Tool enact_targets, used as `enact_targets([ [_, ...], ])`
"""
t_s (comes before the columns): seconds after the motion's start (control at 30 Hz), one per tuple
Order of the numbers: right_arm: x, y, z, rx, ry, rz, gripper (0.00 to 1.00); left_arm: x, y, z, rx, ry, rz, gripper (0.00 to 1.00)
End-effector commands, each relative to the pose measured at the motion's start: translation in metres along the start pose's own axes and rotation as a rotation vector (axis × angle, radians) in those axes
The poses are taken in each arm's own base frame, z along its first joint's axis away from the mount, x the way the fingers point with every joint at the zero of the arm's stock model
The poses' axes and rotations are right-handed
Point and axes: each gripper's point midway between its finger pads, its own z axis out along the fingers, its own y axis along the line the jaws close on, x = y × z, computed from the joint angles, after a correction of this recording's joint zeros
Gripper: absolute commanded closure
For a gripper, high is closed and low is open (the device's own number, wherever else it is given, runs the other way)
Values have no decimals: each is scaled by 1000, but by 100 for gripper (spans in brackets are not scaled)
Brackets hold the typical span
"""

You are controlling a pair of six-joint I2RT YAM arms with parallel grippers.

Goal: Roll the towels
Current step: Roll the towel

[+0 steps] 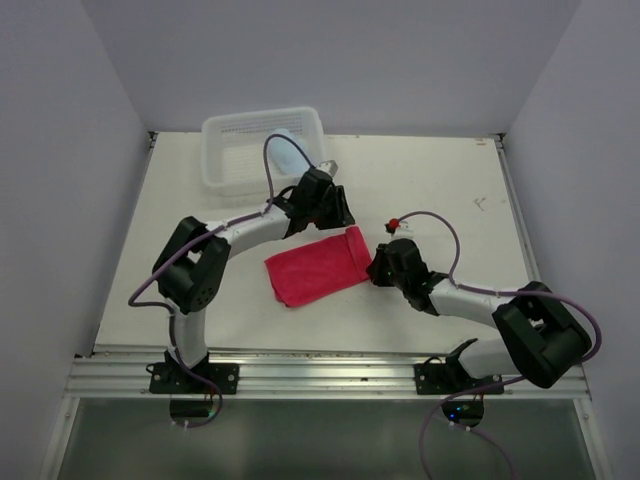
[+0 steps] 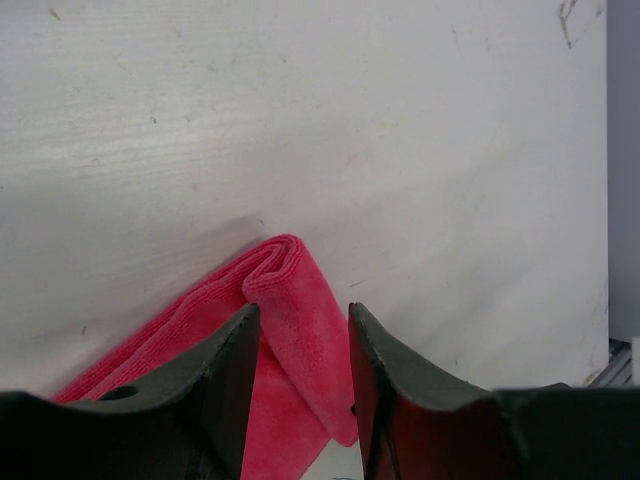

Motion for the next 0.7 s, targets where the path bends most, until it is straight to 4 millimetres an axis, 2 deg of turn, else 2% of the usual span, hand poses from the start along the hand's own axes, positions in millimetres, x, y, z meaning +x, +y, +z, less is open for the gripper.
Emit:
enact_targets([
  [0.0,-15,-3,-1,42,-44,-47,100,-20,-31,-9,93,-5,-24,55],
  [0.17,-11,-5,0,50,-39,-51,100,-11,-45,4,85,24,9,50],
  [0.33,-12,-5,0,52,-41,-52,100,13,-33,23,3,107,33,47],
  [0.4,-11,-4,1,52,-40,-54,100,20,-28,25,-32,125,41,47],
  [0.67,-8,-3,3,50,-31,-55,100,22,-19,30,-113,124,87,46],
])
